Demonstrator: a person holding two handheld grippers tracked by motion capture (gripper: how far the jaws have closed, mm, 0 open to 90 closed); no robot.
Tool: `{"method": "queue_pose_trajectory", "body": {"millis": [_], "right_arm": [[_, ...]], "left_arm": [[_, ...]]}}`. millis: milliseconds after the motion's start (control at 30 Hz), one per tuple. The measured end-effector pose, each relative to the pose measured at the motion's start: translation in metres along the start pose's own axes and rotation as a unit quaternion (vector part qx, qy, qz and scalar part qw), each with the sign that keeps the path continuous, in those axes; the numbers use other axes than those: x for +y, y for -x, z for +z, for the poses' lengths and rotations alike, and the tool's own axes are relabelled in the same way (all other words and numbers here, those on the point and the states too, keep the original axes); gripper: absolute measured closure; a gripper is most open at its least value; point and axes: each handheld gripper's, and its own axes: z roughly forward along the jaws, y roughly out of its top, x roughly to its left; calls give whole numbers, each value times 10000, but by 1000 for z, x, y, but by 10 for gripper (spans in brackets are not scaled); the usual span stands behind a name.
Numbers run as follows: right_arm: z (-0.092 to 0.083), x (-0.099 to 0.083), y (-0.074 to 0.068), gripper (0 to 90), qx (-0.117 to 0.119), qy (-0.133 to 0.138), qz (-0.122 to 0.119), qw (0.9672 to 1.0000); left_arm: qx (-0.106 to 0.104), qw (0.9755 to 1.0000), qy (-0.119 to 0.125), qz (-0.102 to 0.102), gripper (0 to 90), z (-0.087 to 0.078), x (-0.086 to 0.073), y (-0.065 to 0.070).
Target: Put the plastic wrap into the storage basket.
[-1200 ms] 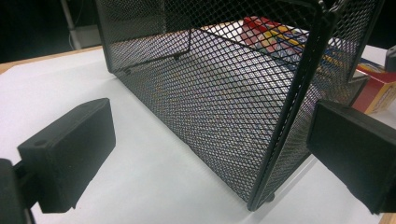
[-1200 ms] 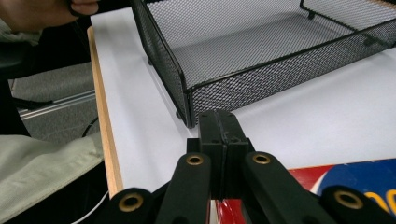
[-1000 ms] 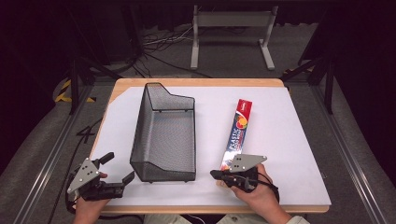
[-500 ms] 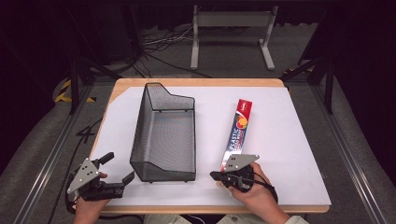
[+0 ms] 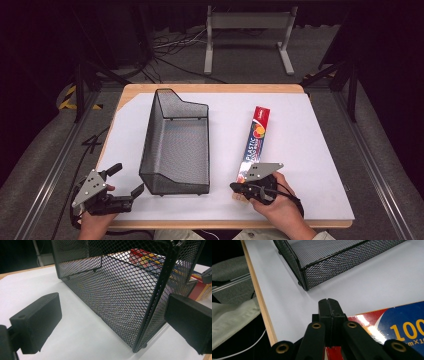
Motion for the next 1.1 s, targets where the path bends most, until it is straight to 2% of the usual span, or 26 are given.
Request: {"method": "queue_pose_trajectory", "body": {"millis": [100, 167, 300, 433, 467, 633, 833, 967, 1100], "right_arm": [[0, -1, -3, 900, -89, 38, -51, 9999], [5, -3, -11, 900, -84, 139, -154, 9997], [14, -3, -19, 900, -71, 99, -220, 9997], [25, -8, -25, 900, -236, -63, -55, 9997], [30, -10, -28, 900, -343, -142, 3, 9993], [36, -15, -32, 900, -584, -246, 49, 9980], [37, -17, -35, 900, -708, -214, 46, 9973], [32, -22, -34, 900, -790, -192, 148, 9966], [22, -29, -28, 900, -926, -215, 315, 9950]], "left_arm": [[-2, 10000, -1, 15, 21, 0, 0, 0], [-1, 10000, 0, 1, 21, 0, 0, 0], [-10, 10000, 1, 15, 21, 0, 0, -1], [-12, 10000, -1, -7, 21, 0, 0, -1], [-12, 10000, 0, -6, 21, 0, 0, -1], [-19, 10000, 13, 5, 21, 0, 0, -1], [-12, 10000, 56, -57, 21, -1, 0, -2], [-9, 10000, 66, -66, 21, -1, 0, -2], [-6, 10000, 66, -68, 21, -1, 0, -2]]}}
